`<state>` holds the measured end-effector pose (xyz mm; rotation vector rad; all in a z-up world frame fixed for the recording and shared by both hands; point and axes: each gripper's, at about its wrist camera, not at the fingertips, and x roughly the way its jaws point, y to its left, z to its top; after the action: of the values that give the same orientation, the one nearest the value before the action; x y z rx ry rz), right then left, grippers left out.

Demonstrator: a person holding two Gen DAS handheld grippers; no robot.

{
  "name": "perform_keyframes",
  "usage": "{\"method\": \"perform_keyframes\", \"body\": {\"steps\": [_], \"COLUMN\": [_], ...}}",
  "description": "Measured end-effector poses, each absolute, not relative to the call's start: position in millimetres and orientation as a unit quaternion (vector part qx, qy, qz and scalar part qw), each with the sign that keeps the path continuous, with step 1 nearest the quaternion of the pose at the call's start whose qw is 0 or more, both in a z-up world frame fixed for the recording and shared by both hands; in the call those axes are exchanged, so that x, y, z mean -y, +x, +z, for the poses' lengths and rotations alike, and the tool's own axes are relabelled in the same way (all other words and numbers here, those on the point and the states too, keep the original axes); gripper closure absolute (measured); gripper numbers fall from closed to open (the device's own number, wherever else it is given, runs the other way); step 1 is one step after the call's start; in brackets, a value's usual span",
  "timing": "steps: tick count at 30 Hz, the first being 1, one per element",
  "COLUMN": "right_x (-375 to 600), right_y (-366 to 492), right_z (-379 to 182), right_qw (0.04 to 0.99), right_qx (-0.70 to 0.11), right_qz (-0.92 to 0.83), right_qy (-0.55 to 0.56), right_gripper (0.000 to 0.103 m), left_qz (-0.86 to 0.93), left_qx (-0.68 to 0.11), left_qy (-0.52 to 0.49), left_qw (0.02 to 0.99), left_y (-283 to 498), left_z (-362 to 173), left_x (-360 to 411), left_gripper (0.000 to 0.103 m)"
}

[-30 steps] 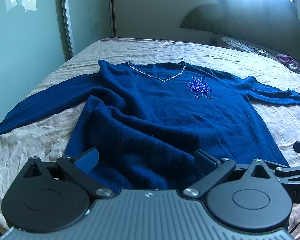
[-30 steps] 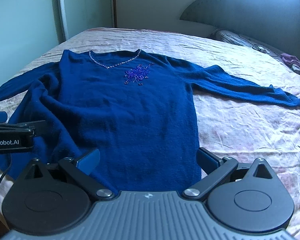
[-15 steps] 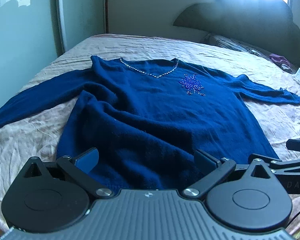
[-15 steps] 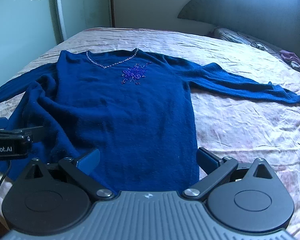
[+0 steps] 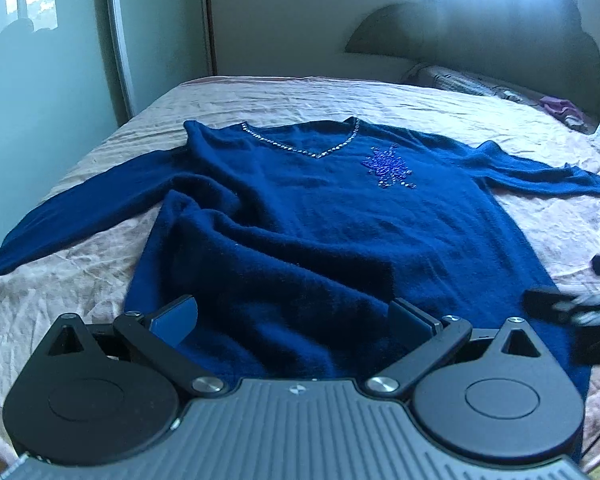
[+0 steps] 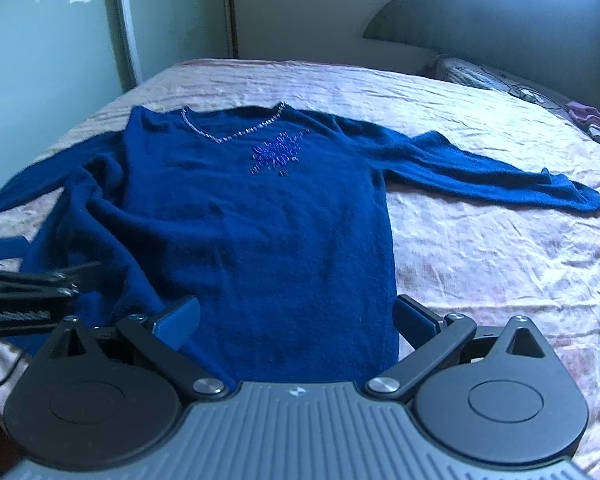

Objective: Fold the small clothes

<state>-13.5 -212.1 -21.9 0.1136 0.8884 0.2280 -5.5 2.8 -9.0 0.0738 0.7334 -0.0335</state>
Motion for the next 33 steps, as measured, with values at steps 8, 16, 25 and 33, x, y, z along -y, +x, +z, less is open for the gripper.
{"method": "perform_keyframes", "body": {"steps": [8,16,25,33], "right_x": [234,227,228,237], "right_y": [-31,-38,-18,9], "right_z": [45,38,-4,-23], "right_qw": [0.93,0.957,0.938,0.946], "right_qx": [-0.331,-0.256,-0.307,-0.288], "right_qz": [0.134,0.132,0.152,0.147], "right_qy": [0.086,0.039,0.056,0.025], "right_gripper": [0.0,0.0,0.0,0.0], "left_qz": [-0.012,-0.01,-0.015,-0.03], "left_qx": [-0.362,-0.366,-0.352,-0.326], "left_qy": [0.039,0.039,0.058,0.059], "left_qw": [0.931,0.93,0.934,0.943], "left_y": [-5,-4,16,38], "left_z": [-10,-13,-5,-1], "left_x": [-4,-4,8,29], "left_gripper": [0.0,0.0,0.0,0.0]}}
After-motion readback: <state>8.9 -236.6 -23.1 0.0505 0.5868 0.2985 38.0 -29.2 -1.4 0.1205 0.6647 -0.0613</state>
